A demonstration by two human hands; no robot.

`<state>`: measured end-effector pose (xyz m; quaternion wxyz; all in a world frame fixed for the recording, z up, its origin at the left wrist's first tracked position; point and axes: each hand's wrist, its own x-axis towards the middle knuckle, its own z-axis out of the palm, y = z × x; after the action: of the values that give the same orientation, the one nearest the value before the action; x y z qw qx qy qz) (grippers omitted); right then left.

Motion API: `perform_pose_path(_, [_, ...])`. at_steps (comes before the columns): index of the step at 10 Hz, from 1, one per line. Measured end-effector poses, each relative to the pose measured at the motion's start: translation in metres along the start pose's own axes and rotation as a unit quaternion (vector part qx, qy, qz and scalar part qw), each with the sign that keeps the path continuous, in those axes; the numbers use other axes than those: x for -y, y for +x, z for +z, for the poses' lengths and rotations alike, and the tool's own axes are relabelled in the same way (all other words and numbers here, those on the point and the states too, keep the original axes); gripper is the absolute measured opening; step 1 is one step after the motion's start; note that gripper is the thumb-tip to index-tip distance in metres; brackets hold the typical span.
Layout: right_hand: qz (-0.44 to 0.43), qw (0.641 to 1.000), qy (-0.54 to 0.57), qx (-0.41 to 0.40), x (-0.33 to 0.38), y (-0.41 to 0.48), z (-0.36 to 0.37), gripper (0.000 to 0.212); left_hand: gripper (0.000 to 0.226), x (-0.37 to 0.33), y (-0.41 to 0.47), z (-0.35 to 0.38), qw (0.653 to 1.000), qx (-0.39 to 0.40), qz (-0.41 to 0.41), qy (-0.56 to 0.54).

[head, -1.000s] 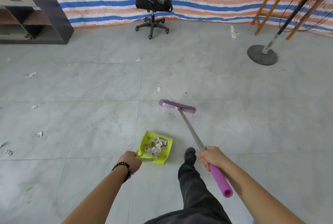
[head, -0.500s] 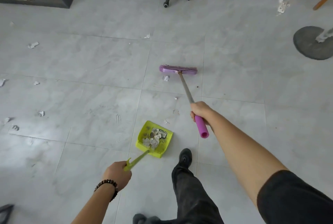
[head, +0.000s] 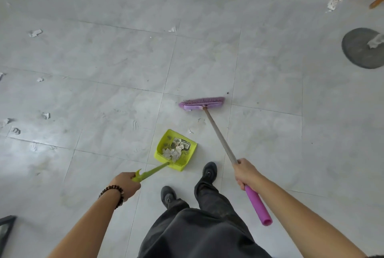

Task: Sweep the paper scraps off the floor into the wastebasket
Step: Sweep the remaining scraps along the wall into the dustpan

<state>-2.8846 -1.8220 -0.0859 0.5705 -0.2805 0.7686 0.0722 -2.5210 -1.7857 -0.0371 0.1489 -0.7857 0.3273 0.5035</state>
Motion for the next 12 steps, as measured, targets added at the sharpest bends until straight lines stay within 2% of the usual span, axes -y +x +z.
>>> perform_pose_path(2, [-0.063,0.997,-0.020,-0.049,0.020,-0.014,0.021,0.027,0.031,0.013,0.001,0.005,0.999,-0.003,0.038,0.004])
perform_pose_path(4, [-0.065,0.988,-0.128,-0.065,0.065,0.009,0.060,0.053,0.022,0.020,0.015,0.007,0.998,0.002,0.056,0.010])
perform_pose_path(5, [-0.040,0.984,-0.164,-0.048,0.039,-0.014,0.092,0.050,0.016,0.022,0.015,0.007,0.998,0.005,0.058,0.010])
perform_pose_path(6, [-0.006,0.988,-0.153,0.004,-0.006,-0.066,0.114,0.041,0.011,0.019,0.016,0.006,0.998,0.029,0.056,-0.002])
perform_pose_path(7, [0.002,0.992,-0.107,0.070,-0.031,-0.112,0.106,0.040,0.011,0.016,0.016,0.009,0.997,0.047,0.059,-0.004])
perform_pose_path(8, [0.066,0.992,0.056,0.095,-0.032,-0.144,0.079,0.022,0.013,0.015,0.006,0.011,0.997,0.066,0.041,0.008])
perform_pose_path(9, [0.040,0.990,0.099,0.091,-0.025,-0.170,0.069,0.016,0.018,0.019,0.006,0.008,0.996,0.060,0.043,0.047])
perform_pose_path(10, [-0.013,0.995,0.073,0.064,-0.011,-0.163,0.077,0.025,0.017,0.017,0.006,-0.003,0.996,0.060,0.017,-0.059])
perform_pose_path(11, [-0.065,0.998,0.009,0.024,0.012,-0.129,0.098,0.026,0.016,0.018,0.009,-0.001,0.997,0.047,0.057,-0.029])
perform_pose_path(12, [-0.061,0.997,-0.036,0.018,0.030,-0.103,0.127,0.029,0.015,0.022,0.012,0.002,0.997,0.058,0.057,-0.013])
